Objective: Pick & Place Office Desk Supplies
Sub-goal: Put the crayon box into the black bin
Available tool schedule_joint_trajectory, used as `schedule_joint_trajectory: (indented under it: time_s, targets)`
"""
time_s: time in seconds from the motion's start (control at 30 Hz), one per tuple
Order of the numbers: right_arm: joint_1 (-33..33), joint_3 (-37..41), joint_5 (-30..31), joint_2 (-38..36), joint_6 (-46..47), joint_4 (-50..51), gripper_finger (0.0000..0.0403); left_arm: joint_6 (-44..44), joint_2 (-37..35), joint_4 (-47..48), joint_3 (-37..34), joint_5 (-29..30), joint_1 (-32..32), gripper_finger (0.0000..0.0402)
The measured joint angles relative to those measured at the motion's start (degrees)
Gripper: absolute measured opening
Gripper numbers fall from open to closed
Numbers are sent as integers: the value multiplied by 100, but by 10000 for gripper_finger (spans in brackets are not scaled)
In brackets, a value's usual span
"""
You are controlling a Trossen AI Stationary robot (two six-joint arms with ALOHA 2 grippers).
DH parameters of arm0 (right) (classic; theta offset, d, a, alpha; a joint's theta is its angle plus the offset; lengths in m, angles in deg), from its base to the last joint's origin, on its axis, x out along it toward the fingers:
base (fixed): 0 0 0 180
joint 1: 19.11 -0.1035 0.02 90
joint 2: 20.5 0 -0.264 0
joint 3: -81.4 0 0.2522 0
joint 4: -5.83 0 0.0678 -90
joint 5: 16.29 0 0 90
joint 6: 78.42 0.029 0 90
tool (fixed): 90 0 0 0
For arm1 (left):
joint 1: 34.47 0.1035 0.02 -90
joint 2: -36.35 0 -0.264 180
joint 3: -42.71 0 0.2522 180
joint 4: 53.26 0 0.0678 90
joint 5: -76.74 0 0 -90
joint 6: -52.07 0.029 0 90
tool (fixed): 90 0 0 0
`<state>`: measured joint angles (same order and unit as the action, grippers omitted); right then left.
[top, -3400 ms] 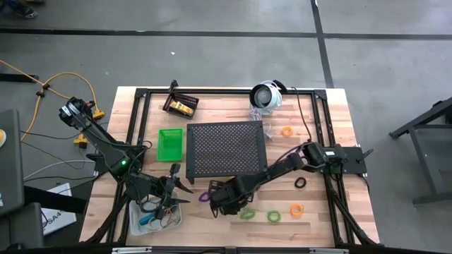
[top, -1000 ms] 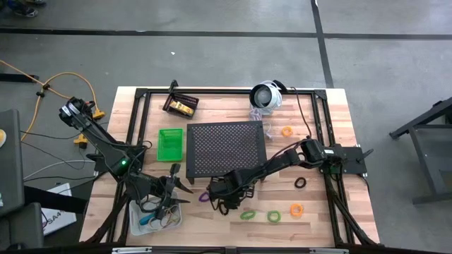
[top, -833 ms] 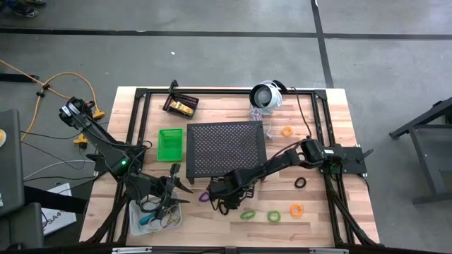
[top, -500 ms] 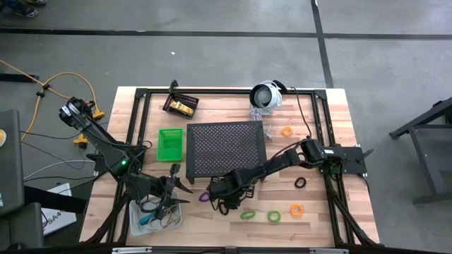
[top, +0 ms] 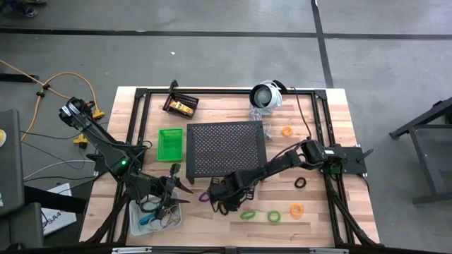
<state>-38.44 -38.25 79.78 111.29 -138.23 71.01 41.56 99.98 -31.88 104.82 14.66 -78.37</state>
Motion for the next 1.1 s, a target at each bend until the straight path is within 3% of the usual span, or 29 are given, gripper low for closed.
schedule_joint_trajectory:
  time_s: [0.53,1.1]
  targets:
    - [-538,-234,405,-131,437,-170,110,0,2,-16,0,0,0,134]
    - [-945,-1171,-109,-376,1127,-218,110,2,2,-118,0,0,2,134]
